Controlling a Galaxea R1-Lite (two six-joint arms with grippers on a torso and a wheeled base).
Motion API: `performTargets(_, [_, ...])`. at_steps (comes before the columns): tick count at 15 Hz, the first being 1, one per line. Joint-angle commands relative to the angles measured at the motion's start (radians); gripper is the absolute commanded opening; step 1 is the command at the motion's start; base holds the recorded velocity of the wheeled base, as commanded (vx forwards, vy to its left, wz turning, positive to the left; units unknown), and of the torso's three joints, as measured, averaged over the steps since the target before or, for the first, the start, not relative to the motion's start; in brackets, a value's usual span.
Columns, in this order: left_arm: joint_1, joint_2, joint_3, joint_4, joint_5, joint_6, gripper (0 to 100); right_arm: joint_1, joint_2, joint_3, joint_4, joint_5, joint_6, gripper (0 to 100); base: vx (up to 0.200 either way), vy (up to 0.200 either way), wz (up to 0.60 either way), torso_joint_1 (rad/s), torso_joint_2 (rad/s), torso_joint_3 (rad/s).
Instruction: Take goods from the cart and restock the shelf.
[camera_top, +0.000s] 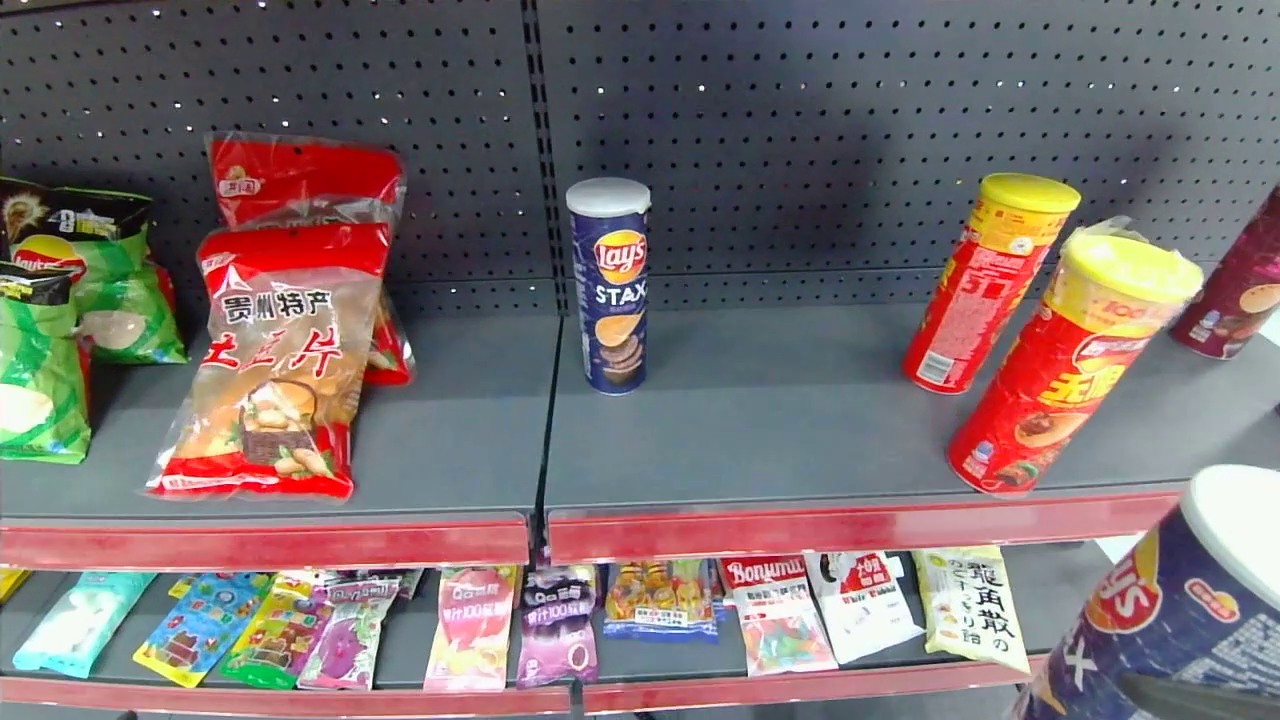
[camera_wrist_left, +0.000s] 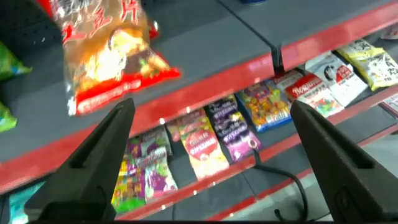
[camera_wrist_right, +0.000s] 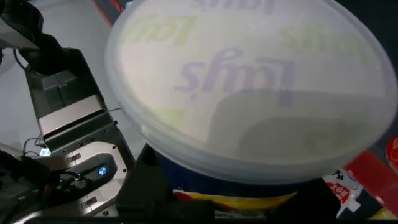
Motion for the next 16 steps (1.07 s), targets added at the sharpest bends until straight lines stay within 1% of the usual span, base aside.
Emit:
performTargets(1, [0.0,0.0,0.0,0.0,-0.003,0.0,100,0.001,0.003,0.001,0.002,0.001,0.0,0,0.0,0.0,0.0,0.0,0.0,0.0])
performTargets(2, [-0.002,0.0,0.0,0.0,-0.003,0.0,100,0.001,0.003,0.007,0.0,0.001,0.0,0,0.0,0.0,0.0,0.0,0.0,0.0])
performTargets(8, [-0.002,0.0,0.007,0.0,-0.003,0.0,100,0.001,-0.004,0.024,0.0,0.001,0.0,0,0.0,0.2,0.0,-0.002,0.0,0.003])
performTargets(13, [0.0,-0.003,0.012,0.0,-0.001,0.004,100,0.001,-0.005,0.025,0.0,0.001,0.0,0,0.0,0.0,0.0,0.0,0.0,0.0])
performTargets(16, [-0.002,-0.001,0.012,-0.001,0.0,0.006,100,0.001,-0.008,0.025,0.0,0.001,0.0,0,0.2,0.0,0.0,-0.006,0.0,0.004])
